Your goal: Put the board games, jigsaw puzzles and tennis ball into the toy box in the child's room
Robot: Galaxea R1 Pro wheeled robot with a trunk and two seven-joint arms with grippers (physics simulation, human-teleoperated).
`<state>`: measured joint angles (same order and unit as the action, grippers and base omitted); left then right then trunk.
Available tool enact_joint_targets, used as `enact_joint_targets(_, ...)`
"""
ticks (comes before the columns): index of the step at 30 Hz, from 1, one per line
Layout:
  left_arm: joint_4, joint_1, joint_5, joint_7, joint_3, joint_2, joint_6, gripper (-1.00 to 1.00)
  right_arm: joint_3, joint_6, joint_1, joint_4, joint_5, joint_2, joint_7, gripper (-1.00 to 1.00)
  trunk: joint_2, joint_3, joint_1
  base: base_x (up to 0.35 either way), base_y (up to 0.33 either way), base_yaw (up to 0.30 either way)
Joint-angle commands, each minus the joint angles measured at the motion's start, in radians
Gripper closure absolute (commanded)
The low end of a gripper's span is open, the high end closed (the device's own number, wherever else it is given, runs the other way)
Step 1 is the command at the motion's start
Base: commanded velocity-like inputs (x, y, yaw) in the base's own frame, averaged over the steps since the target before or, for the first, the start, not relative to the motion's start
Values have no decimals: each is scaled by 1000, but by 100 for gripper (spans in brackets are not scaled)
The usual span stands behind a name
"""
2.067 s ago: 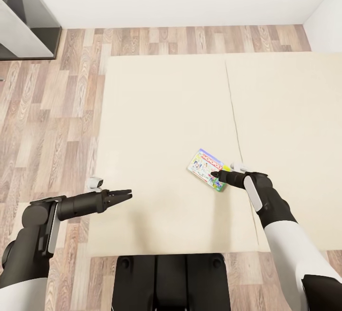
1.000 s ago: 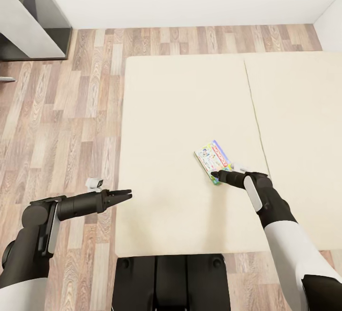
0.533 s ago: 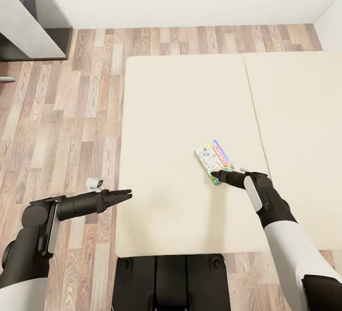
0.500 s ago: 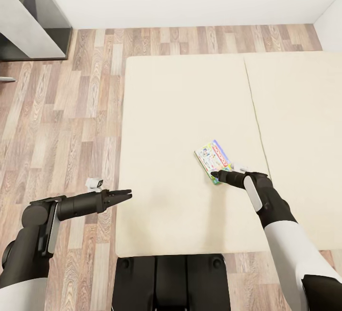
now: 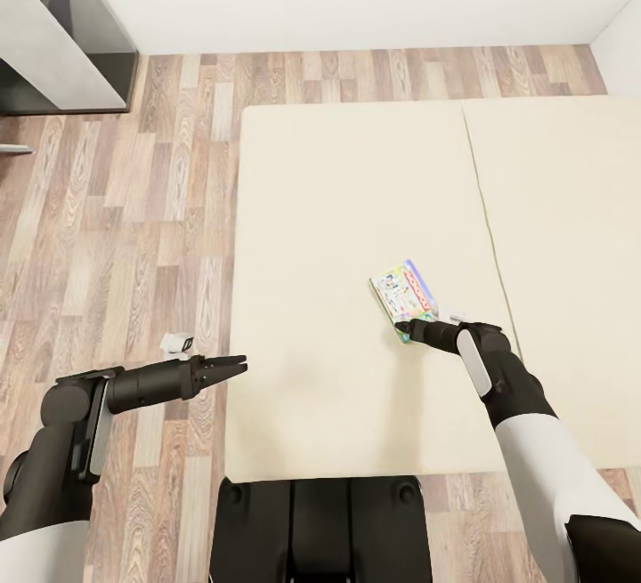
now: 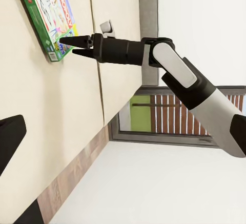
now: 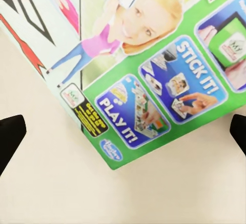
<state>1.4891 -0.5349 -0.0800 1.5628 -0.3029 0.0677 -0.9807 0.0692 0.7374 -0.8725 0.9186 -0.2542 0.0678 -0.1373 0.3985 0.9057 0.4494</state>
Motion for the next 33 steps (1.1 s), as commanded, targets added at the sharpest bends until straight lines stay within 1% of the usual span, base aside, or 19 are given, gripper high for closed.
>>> enact_joint_targets(1,1,0,-9,8,-1,0,-10,-100,2,5,0,1,4,0,-7,-100,2,1,1,0,21,0)
enact_joint_targets(9,1,0,-8,8,-1,0,-10,-100,2,5,0,0,4,0,-6,-100,2,1,1,0,117,0)
enact_joint_targets(19,0,0,-7,8,-1,1,-10,-100,2,5,0,1,4,0,-6,-100,2,1,1,0,40,0)
enact_joint_targets(24,0,0,-8,8,-1,1,-10,-100,3,5,0,0,4,0,-6,-100,2,1,1,-17,145,0)
enact_joint_targets(33,1,0,-7,8,-1,2,-10,-100,3,5,0,1,4,0,-7,-100,2,1,1,-4,25,0)
